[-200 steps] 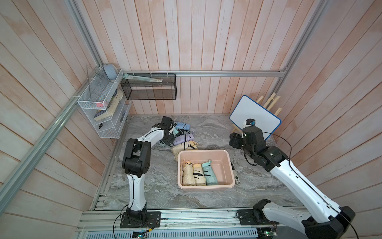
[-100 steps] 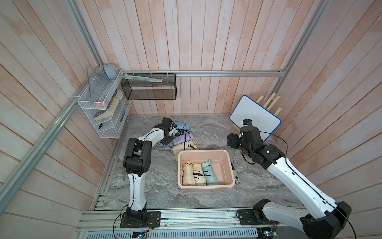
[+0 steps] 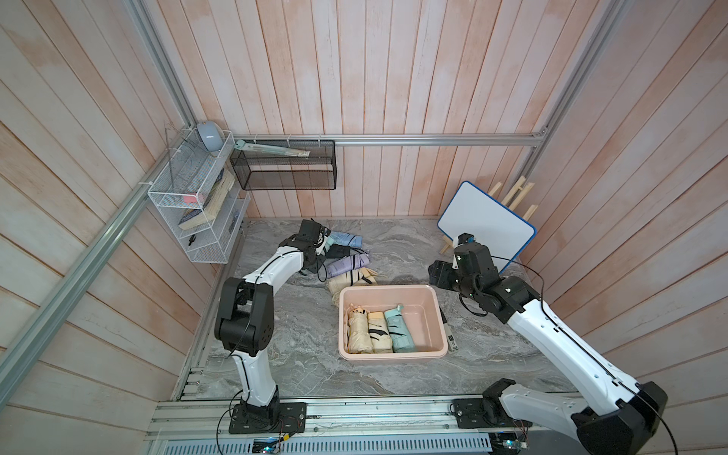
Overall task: Put the umbrella into the storage box
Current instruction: Pick up the umbrella from the center of the board, then place the umbrella in the storage box, then adjust the storage box at the center of the board.
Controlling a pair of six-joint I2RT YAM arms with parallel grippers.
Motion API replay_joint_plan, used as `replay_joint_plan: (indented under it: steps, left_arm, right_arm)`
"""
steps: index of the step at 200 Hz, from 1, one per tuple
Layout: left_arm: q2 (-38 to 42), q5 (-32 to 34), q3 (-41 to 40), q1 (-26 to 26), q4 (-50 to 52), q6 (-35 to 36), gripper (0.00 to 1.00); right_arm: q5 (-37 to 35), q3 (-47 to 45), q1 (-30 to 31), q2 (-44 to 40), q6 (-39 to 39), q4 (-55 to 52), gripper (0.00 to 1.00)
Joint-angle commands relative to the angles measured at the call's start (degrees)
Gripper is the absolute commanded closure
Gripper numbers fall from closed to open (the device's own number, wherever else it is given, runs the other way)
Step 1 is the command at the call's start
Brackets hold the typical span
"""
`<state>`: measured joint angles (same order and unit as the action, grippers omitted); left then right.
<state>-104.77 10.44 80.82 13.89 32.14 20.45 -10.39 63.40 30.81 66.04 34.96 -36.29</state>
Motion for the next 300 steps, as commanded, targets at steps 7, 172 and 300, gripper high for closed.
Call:
replay_joint_plan:
  steps: [7,172,300]
  left_arm:
    - [9.25,-1.96,-2.03,0.60,-2.08,-7.40,0.56]
    - [39.32,-15.70,-19.53,28.10,-8.47,-69.48,0.56]
    - [30.26,-11.04,-21.13,45.04,-6.04,-80.48,0.58]
  right_arm:
    - [4.29,2.54,-0.35,2.18,1.25,-10.58,0.27]
    - [29.90,-18.94,1.61,-7.31,21.15,10.79,0.36]
    - [7.32,-16.74,1.89,-18.05,20.35,-0.32,0.26]
